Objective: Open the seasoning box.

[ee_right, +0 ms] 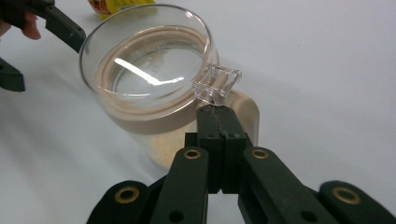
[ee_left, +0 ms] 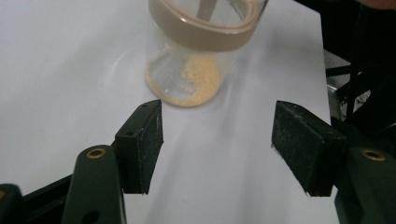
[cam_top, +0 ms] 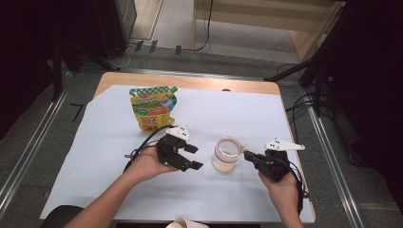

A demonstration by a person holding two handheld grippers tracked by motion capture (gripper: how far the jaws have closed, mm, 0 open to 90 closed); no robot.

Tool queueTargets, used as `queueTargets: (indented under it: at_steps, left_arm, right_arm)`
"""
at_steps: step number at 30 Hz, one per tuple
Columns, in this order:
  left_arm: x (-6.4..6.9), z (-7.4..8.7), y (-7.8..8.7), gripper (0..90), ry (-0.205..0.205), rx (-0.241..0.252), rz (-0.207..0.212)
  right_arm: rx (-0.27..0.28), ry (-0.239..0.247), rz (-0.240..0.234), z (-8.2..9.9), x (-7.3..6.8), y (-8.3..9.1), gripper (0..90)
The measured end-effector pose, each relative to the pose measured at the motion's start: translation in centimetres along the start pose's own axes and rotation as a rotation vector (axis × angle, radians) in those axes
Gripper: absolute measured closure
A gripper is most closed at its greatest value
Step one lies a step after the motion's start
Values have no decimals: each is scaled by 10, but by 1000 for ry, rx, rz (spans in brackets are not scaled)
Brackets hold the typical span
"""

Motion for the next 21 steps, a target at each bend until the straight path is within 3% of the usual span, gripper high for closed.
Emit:
queueTargets:
  at_steps: [5,7,11,15,19,21]
  left_arm:
    - [0,-7,-6,303,18,2,17]
    - [1,-11,-8,286,-2,9,16]
    - [1,-22,-13,270,-17,4,21]
    - [0,-33,-21,202,-48,-15,35]
    - [-3,-42,-30,187,-83,-33,45]
    - [-5,-45,-36,163,-105,-46,47]
  right_arm:
    - [-5,-13,-5,-2,4,4,900]
    - [-2,14,22,-3,6,11,900]
    - [3,-6,32,-4,14,11,900]
    - [-20,-17,39,-6,29,0,900]
    - [-33,-40,17,-5,34,-7,900]
    - [-41,-28,17,-4,34,-12,900]
Point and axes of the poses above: each handheld gripper's, and its own axes: y roughly backward along the jaws, z roughly out of its underside, x roughly to its right, the point moved 5 cm from there along -y, roughly forward along the jaws
